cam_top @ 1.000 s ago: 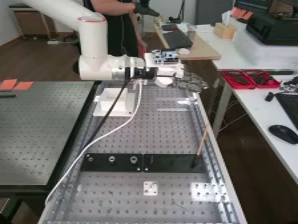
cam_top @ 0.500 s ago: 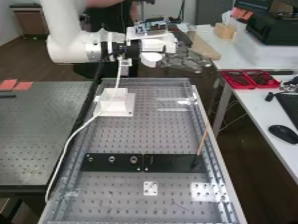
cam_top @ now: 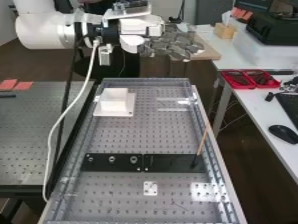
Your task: Grab the drill bit and place it in the clear container
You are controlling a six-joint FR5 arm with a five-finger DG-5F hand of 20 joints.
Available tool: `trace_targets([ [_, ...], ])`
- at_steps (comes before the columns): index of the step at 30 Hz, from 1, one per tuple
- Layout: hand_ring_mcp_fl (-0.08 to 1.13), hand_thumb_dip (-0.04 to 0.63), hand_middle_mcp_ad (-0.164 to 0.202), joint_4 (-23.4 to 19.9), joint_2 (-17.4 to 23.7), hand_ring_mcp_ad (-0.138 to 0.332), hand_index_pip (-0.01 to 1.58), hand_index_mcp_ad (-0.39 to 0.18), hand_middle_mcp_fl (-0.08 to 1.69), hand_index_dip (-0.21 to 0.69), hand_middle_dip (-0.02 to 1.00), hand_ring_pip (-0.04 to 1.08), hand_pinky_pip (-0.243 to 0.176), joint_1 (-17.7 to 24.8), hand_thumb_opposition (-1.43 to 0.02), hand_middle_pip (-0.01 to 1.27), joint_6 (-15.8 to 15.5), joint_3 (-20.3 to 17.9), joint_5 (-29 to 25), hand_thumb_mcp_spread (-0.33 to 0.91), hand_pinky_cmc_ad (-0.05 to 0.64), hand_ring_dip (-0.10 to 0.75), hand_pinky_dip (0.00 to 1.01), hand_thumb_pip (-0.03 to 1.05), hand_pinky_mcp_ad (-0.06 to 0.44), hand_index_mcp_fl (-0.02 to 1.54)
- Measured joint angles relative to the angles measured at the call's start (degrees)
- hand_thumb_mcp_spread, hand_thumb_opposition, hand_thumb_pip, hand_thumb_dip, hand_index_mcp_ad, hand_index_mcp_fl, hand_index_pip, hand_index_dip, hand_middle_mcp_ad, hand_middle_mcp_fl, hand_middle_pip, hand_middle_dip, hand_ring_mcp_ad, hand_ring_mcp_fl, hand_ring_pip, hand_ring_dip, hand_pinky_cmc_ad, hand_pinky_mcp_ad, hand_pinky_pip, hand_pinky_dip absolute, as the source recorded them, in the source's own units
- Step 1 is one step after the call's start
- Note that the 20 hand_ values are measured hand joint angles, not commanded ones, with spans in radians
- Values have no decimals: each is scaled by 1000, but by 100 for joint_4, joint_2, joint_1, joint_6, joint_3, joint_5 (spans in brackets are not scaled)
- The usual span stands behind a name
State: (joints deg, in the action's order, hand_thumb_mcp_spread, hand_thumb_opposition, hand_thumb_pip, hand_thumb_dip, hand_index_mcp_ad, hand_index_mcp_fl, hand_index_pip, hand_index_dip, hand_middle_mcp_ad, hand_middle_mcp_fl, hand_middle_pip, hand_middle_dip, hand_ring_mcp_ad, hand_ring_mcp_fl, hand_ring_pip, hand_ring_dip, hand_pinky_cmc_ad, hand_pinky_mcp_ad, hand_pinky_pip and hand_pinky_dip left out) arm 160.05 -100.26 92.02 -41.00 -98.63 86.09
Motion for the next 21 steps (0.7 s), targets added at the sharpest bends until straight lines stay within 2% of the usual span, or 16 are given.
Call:
trace_targets([
  [2, 16, 204, 96, 40, 114, 195, 246, -98, 199, 202, 278, 105, -94, -46, -730, 127, 5, -47, -82, 330, 298, 44, 429, 476, 180, 108],
  [5, 16, 173, 96, 98, 230, 195, 185, -98, 202, 201, 284, 106, -94, -112, -696, 129, 64, -98, -167, 318, 316, 47, 447, 421, 216, 108],
  [14, 16, 87, 99, 384, 495, 199, 133, -96, 183, 258, 286, 106, -96, -280, -639, 129, 322, -148, -300, 286, 379, 51, 478, 375, 298, 91],
  [15, 16, 84, 99, 402, 510, 199, 129, -96, 183, 265, 286, 106, -96, -289, -639, 129, 323, -148, -303, 290, 400, 51, 478, 375, 298, 91],
  [21, 16, 70, 99, 550, 612, 199, 119, -96, 162, 286, 286, 106, -96, -357, -639, 129, 292, -115, -289, 283, 417, 51, 475, 358, 307, 87],
])
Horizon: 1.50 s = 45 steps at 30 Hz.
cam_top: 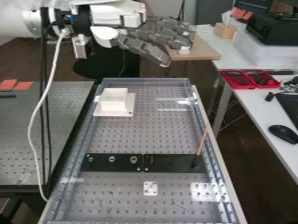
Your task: Grab the drill bit and place it in the clear container
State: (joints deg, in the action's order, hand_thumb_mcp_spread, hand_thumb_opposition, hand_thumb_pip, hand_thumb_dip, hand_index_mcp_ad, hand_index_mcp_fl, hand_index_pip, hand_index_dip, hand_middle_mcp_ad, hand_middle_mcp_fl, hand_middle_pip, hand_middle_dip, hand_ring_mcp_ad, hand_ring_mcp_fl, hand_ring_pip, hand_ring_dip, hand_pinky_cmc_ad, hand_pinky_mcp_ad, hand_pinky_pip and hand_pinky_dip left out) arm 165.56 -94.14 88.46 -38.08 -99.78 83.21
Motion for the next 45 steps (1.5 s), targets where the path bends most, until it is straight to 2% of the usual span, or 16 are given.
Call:
trace_targets([
  [2, 16, 54, 99, 26, 5, 199, 115, -96, 162, 284, 286, 106, -96, -13, -639, 129, -14, 28, 30, 281, 414, 51, 475, 353, 307, 87],
  [16, 16, 54, 99, 155, -37, 199, 115, -86, 162, 319, 286, 110, -101, -17, -641, 129, -132, 137, 141, 281, 414, 51, 473, 347, 309, 91],
  [19, 16, 38, 99, 152, -40, 199, 117, -80, 162, 319, 286, 106, -101, -9, -641, 129, -140, 136, 151, 284, 414, 51, 473, 347, 309, 91],
  [45, 14, 38, 99, 122, -29, 202, 113, -79, 164, 321, 286, 106, -101, 29, -641, 129, -158, -1, 304, 284, 414, 51, 476, 346, 305, 91],
])
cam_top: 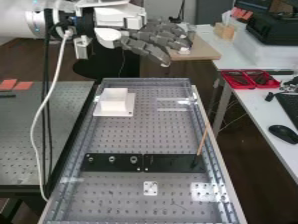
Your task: Grab the drill bit and place it in the clear container
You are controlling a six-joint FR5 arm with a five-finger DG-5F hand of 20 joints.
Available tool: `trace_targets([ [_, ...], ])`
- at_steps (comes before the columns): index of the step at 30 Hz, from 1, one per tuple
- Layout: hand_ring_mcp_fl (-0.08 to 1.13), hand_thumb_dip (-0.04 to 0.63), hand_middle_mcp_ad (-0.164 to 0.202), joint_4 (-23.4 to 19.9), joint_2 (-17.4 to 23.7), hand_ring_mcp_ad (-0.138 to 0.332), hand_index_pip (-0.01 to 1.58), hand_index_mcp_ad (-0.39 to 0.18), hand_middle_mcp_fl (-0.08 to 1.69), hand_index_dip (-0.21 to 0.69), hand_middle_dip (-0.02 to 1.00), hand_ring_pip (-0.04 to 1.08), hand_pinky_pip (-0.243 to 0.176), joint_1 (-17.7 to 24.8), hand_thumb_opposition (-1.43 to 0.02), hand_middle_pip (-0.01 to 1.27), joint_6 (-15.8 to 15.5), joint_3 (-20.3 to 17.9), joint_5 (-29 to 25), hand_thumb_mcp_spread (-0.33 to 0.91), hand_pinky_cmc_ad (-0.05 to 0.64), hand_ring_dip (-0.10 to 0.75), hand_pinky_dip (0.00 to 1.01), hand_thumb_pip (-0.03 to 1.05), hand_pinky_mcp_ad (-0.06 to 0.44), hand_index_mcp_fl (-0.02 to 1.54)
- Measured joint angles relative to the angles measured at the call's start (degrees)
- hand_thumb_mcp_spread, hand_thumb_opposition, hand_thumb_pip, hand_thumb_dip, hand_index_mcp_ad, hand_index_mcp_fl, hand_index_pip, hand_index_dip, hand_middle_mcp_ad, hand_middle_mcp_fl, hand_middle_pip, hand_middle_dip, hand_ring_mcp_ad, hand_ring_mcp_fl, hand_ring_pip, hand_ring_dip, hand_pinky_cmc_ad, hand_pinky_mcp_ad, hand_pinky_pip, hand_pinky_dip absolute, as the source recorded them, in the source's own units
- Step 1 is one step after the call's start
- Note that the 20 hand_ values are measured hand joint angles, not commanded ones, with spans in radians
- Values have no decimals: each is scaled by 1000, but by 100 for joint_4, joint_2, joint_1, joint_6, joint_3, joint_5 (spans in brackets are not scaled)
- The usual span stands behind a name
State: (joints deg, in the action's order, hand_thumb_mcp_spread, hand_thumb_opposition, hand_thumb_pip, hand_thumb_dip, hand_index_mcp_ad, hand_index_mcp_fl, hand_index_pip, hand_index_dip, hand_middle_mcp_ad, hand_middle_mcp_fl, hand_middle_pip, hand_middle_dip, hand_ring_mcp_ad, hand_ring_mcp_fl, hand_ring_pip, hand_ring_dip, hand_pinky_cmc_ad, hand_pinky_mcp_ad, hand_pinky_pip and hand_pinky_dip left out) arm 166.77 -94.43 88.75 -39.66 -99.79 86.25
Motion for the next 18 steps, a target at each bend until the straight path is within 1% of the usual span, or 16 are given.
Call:
trace_targets([
  [2, 17, 38, 96, -2, 8, 201, 113, -75, 164, 321, 286, 106, -101, 30, -641, 129, -4, -44, 38, 281, 414, 51, 471, 346, 305, 91],
  [5, 17, 38, 101, -1, 16, 209, 113, -70, 164, 321, 283, 101, -101, 60, -641, 129, -26, -78, 62, 281, 414, 54, 490, 346, 305, 91],
  [7, 17, 38, 101, -12, 26, 206, 113, -70, 164, 321, 286, 101, -101, 75, -641, 129, -52, -94, 60, 281, 414, 54, 490, 346, 295, 91],
  [9, 17, 38, 101, -21, 39, 216, 113, -70, 164, 321, 283, 101, -101, 84, -641, 129, -80, -105, 58, 281, 414, 54, 490, 346, 295, 91],
  [18, 17, 40, 101, -37, 91, 216, 117, -72, 164, 321, 286, 101, -101, 118, -641, 129, -121, -139, 22, 283, 414, 54, 490, 347, 291, 91],
])
